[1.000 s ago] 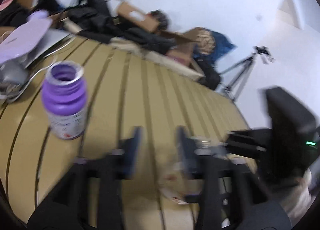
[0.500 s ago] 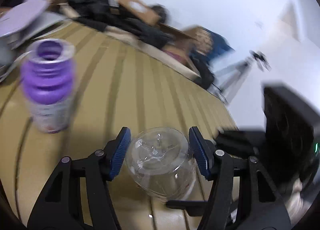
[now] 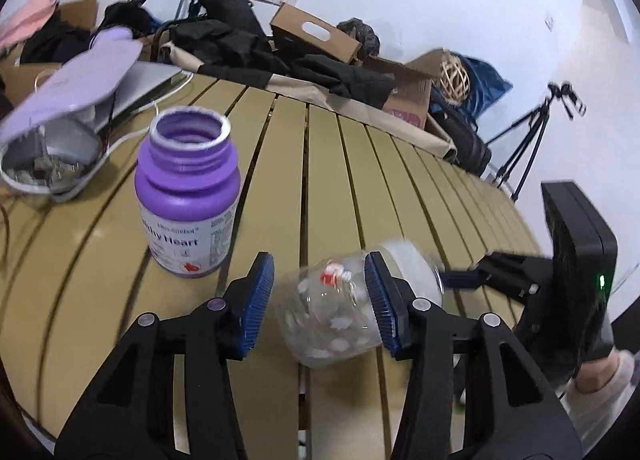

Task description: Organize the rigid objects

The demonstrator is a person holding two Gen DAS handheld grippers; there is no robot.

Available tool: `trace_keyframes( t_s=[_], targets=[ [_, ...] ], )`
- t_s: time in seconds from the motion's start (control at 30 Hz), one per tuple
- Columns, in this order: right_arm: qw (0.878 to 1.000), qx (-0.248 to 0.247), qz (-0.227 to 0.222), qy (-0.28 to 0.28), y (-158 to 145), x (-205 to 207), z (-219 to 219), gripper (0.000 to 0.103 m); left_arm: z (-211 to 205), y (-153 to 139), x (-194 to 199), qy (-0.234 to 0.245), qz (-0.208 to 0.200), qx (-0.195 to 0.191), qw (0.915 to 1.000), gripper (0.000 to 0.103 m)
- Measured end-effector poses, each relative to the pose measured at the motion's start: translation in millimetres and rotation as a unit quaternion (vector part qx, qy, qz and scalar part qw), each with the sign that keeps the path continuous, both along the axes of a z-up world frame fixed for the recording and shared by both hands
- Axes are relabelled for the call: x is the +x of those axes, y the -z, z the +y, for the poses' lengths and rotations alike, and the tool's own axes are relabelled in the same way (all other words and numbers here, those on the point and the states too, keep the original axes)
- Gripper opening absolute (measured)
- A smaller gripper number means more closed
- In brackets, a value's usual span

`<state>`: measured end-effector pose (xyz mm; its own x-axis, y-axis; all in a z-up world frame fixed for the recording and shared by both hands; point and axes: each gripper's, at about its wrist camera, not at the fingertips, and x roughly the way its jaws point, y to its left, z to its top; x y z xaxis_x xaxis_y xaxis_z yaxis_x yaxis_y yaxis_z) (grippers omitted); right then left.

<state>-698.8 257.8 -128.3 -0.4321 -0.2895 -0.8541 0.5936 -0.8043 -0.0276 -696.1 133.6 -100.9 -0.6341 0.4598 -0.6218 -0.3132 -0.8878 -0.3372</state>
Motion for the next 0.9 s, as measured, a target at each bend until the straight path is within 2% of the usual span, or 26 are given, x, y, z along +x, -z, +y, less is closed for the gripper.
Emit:
trace_keyframes(
  t_s=[0.03,0.07,0.13,0.17,0.23,0.3,0.33,0.37,0.4,0.47,0.57,0.63,0.67,0.73,0.77,0.8,0.87,0.9],
  targets=[
    [1.000,-0.001,0.003,0.010,-1.8,-2.3,5.4,0.076,1.9,-5.5,0.9,0.012,0.009,-0.012,0.9998,0.049],
    [1.000,-0.008,0.005,0.021,-4.0,-5.8,12.2,0.076,1.2,-10.0,2.5,0.023,0.014,-0.020,0.9994,0.062],
    [0.999,-0.030,0.003,0.041,-8.6,-8.5,24.9,0.076,9.1,-21.4,-0.3,0.071,0.023,-0.034,0.9967,0.078],
    [0.998,-0.037,0.003,0.048,-10.1,-8.0,29.2,0.076,16.5,-26.7,-2.6,0.113,0.020,-0.044,0.9924,0.086],
    [0.997,-0.045,0.005,0.065,-12.2,-6.3,38.1,0.076,33.4,-25.8,-9.5,0.169,0.001,-0.069,0.9833,0.100],
    [0.995,-0.059,-0.004,0.083,-11.6,-7.3,47.9,0.076,54.4,-10.3,-25.1,0.201,-0.040,-0.112,0.9722,0.100],
    [0.994,-0.066,-0.009,0.091,-10.7,-8.2,51.5,0.076,65.0,4.2,-37.8,0.198,-0.078,-0.147,0.9660,0.092],
    [0.992,-0.073,-0.014,0.100,-9.4,-8.8,55.5,0.076,71.6,15.4,-46.0,0.189,-0.102,-0.171,0.9615,0.070],
    [0.991,-0.080,-0.019,0.107,-7.7,-7.9,58.8,0.076,75.4,20.5,-50.9,0.187,-0.112,-0.182,0.9589,0.063],
    [0.990,-0.087,-0.023,0.112,-6.1,-7.9,61.3,0.076,80.2,20.4,-55.5,0.189,-0.111,-0.185,0.9580,0.060],
    [0.987,-0.102,-0.023,0.121,-8.8,-9.0,66.7,0.076,81.3,5.9,-59.2,0.180,-0.077,-0.189,0.9622,0.060],
    [0.981,-0.127,-0.008,0.147,-22.2,-13.4,76.9,0.076,77.6,-15.1,-61.3,0.173,-0.030,-0.168,0.9700,0.060],
    [0.977,-0.142,0.005,0.160,-30.6,-14.5,81.2,0.076,77.3,-31.5,-63.2,0.174,0.008,-0.159,0.9719,0.060],
    [0.963,-0.199,0.029,0.179,-56.6,-21.3,92.1,0.078,77.3,-50.8,-65.3,0.174,0.060,-0.142,0.9727,0.060],
    [0.957,-0.228,0.028,0.180,-64.6,-25.6,95.1,0.086,80.7,-60.5,-71.2,0.177,0.074,-0.125,0.9735,0.060],
    [0.946,-0.268,0.020,0.180,-72.7,-32.4,98.6,0.091,82.5,-68.0,-77.0,0.181,0.086,-0.111,0.9735,0.060],
    [0.926,-0.339,-0.018,0.168,-80.4,-48.6,100.8,0.091,85.8,-77.8,-82.6,0.177,0.113,-0.109,0.9715,0.061],
    [0.914,-0.361,-0.032,0.180,-82.6,-57.5,103.7,0.092,86.7,-81.1,-88.0,0.177,0.122,-0.108,0.9708,0.061]
  ],
)
